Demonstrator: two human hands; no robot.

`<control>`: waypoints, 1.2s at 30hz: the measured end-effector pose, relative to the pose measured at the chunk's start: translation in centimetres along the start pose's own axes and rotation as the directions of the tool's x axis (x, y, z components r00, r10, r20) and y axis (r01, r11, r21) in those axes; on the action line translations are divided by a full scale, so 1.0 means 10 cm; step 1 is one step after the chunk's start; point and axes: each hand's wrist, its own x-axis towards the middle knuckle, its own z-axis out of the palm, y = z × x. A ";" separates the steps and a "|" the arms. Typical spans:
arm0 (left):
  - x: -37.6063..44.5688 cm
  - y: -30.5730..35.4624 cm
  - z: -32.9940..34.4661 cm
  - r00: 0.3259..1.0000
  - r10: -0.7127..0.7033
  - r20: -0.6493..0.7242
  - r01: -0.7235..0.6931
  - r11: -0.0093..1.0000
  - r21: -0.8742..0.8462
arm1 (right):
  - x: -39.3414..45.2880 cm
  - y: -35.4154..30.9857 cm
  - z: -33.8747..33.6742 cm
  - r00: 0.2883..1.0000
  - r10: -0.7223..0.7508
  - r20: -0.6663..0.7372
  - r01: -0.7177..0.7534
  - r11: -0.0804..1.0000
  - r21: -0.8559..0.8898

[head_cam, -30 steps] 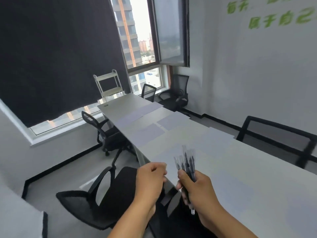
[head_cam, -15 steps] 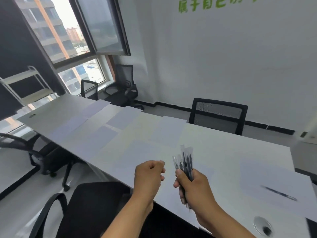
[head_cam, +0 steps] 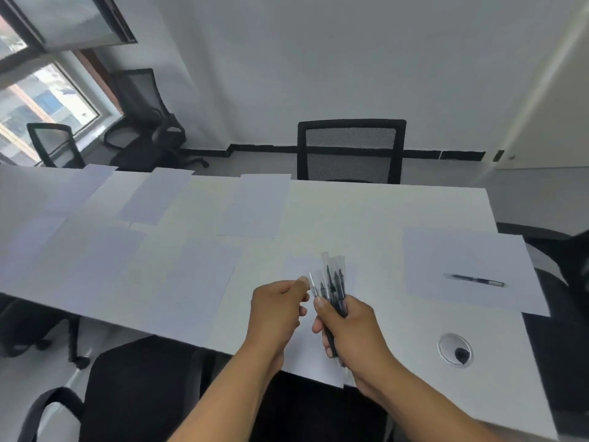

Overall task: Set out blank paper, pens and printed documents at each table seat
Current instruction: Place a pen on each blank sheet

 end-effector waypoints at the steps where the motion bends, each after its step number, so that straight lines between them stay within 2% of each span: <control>1: 0.06 -0.05 0.04 1.000 -0.002 0.024 0.002 1.000 0.010 | 0.03 0.04 -0.01 1.000 0.009 -0.014 -0.008 1.000 0.010; 9: 0.55 -0.36 0.18 0.983 -0.043 0.178 0.013 0.986 0.166 | 0.28 0.45 0.07 0.986 0.106 -0.126 -0.094 0.991 0.098; 16: 0.97 -0.52 0.29 0.982 -0.033 0.188 -0.015 0.969 0.248 | 0.60 0.74 0.14 0.957 0.183 -0.225 -0.133 0.966 0.222; 22: 1.36 -0.67 0.29 0.986 -0.015 0.169 -0.036 0.953 0.300 | 0.77 0.97 0.16 0.930 0.227 -0.291 -0.160 0.959 0.235; 29: 1.78 -0.94 0.34 0.980 -0.014 0.198 -0.098 0.835 0.542 | 0.89 1.11 0.17 0.905 0.279 -0.321 -0.187 0.939 0.288; 36: 2.01 -1.11 0.51 0.975 -0.035 0.221 -0.114 0.773 0.625 | 0.95 1.14 0.21 0.912 0.279 -0.302 -0.188 0.936 0.297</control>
